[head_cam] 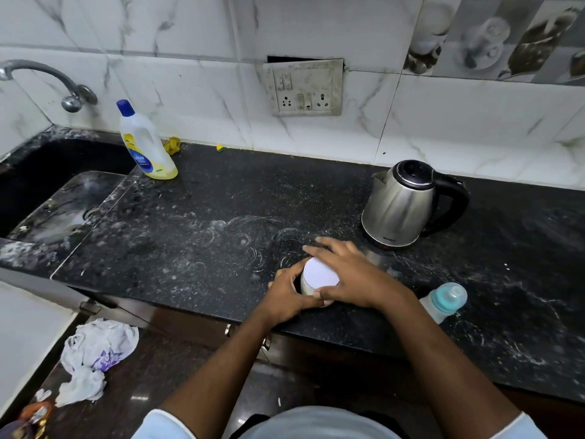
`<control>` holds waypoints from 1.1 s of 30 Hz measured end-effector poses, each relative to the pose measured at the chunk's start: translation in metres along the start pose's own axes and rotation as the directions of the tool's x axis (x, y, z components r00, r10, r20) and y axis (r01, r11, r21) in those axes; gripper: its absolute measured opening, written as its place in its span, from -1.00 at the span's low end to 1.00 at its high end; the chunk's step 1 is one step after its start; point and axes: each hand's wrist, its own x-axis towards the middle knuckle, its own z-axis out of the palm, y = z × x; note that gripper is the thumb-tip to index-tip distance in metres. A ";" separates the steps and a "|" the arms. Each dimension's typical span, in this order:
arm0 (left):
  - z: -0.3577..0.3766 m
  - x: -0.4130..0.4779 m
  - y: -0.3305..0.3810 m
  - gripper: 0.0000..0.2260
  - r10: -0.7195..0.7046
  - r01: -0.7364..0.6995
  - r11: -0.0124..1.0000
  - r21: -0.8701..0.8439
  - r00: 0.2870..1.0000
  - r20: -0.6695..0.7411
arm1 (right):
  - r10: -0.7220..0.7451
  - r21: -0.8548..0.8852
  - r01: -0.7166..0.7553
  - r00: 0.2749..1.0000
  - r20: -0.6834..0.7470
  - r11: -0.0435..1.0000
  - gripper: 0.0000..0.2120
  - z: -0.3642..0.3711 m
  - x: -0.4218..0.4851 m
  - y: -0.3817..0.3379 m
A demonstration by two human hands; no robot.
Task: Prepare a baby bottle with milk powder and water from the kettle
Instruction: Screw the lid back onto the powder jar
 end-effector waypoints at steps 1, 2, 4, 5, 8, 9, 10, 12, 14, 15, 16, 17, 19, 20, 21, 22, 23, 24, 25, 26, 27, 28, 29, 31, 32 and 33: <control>0.000 0.000 -0.001 -0.22 -0.003 0.003 1.000 0.002 1.000 -0.005 | -0.034 0.045 0.031 0.997 0.069 0.998 -0.11 -0.001 0.001 -0.001; 0.001 0.000 -0.001 -0.23 -0.011 0.011 1.000 -0.004 1.000 -0.012 | -0.048 0.046 0.043 0.993 0.109 0.998 -0.13 -0.001 0.001 -0.001; 0.001 0.000 -0.001 -0.22 -0.012 0.012 1.000 -0.022 1.000 -0.010 | -0.024 0.017 0.023 0.995 0.098 1.000 -0.23 0.001 0.003 -0.003; 0.000 0.000 -0.001 -0.21 -0.004 0.004 1.000 -0.019 1.000 -0.007 | 0.008 0.002 -0.009 0.998 0.060 1.000 -0.26 0.001 0.003 -0.003; -0.001 -0.001 0.002 -0.22 0.019 -0.019 1.000 -0.019 1.000 -0.001 | 0.127 -0.144 -0.134 0.990 -0.056 0.980 -0.28 0.004 0.005 -0.011; -0.001 -0.001 0.002 -0.24 0.028 -0.027 0.999 -0.024 1.000 0.010 | 0.149 -0.182 -0.162 0.985 -0.086 0.970 -0.25 0.005 0.007 -0.013; -0.002 -0.002 0.003 -0.24 0.028 -0.027 0.999 -0.023 0.999 0.017 | 0.156 -0.190 -0.174 0.982 -0.105 0.966 -0.23 0.005 0.008 -0.013; -0.002 -0.003 0.006 -0.23 0.008 -0.008 1.000 -0.013 1.000 0.015 | 0.106 -0.146 -0.123 0.988 -0.114 0.982 -0.23 0.004 0.009 -0.011; -0.003 -0.003 0.006 -0.21 -0.008 0.008 1.000 0.002 1.000 0.010 | 0.018 -0.084 -0.021 0.999 -0.036 0.996 -0.23 0.003 0.009 -0.006; -0.002 -0.002 0.005 -0.21 -0.012 0.012 1.000 0.006 1.000 0.009 | -0.011 -0.077 0.012 1.000 0.025 0.997 -0.19 0.003 0.008 -0.004; -0.001 -0.002 0.003 -0.21 -0.013 0.013 1.000 0.004 1.000 0.006 | -0.027 -0.091 0.033 0.997 0.070 0.995 -0.18 0.004 0.009 -0.003; 0.000 -0.001 0.002 -0.21 -0.012 0.012 1.000 0.002 1.000 0.001 | -0.040 -0.105 0.048 0.996 0.076 0.993 -0.21 0.006 0.010 -0.001; 0.002 -0.001 0.000 -0.22 -0.008 0.009 1.000 0.009 1.000 -0.023 | -0.073 -0.110 0.076 0.997 0.027 0.991 -0.27 0.009 0.011 0.002; 0.003 -0.001 -0.001 -0.23 -0.008 0.009 1.000 0.017 0.999 -0.042 | -0.085 -0.112 0.085 0.996 0.001 0.990 -0.28 0.010 0.011 0.004; 0.005 -0.002 -0.002 -0.24 -0.008 0.010 0.999 0.030 0.998 -0.060 | -0.092 -0.118 0.089 0.996 -0.019 0.989 -0.28 0.011 0.011 0.007; 0.007 -0.001 -0.003 -0.26 -0.003 0.006 0.999 0.043 0.997 -0.073 | -0.096 -0.132 0.091 0.995 -0.035 0.987 -0.29 0.013 0.010 0.008; 0.008 -0.001 -0.004 -0.27 0.006 -0.002 0.999 0.049 0.997 -0.080 | -0.101 -0.154 0.092 0.993 -0.052 0.984 -0.29 0.015 0.009 0.009; 0.008 -0.001 -0.005 -0.28 0.014 -0.011 0.999 0.046 0.997 -0.080 | -0.101 -0.187 0.087 0.993 -0.067 0.978 -0.30 0.018 0.009 0.008; 0.009 -0.001 -0.005 -0.28 0.018 -0.016 0.999 0.034 0.997 -0.074 | -0.101 -0.228 0.081 0.992 -0.078 0.970 -0.30 0.019 0.010 0.006; 0.008 -0.001 -0.005 -0.27 0.018 -0.017 1.000 0.021 0.998 -0.065 | -0.110 -0.271 0.084 0.991 -0.082 0.959 -0.29 0.019 0.011 0.003; 0.007 -0.001 -0.004 -0.27 0.014 -0.013 1.000 0.013 0.999 -0.052 | -0.135 -0.316 0.104 0.988 -0.080 0.943 -0.29 0.018 0.013 0.001; 0.005 -0.001 -0.003 -0.26 0.005 -0.005 1.000 0.011 0.999 -0.041 | -0.174 -0.362 0.138 0.982 -0.070 0.922 -0.31 0.016 0.015 0.000; 0.004 0.000 -0.003 -0.26 -0.002 0.003 1.000 0.016 0.999 -0.035 | -0.217 -0.405 0.177 0.975 -0.055 0.897 -0.35 0.014 0.016 -0.001; 0.003 0.000 -0.004 -0.29 0.000 0.003 0.999 0.054 0.999 -0.050 | -0.288 -0.475 0.241 0.957 -0.028 0.846 -0.42 0.012 0.020 -0.001; 0.004 -0.001 -0.004 -0.31 0.004 0.001 0.997 0.079 0.998 -0.063 | -0.310 -0.497 0.259 0.950 -0.021 0.828 -0.44 0.012 0.022 -0.001; 0.005 -0.002 -0.005 -0.31 0.004 0.003 0.995 0.095 0.997 -0.073 | -0.316 -0.507 0.266 0.949 -0.014 0.820 -0.45 0.011 0.023 -0.001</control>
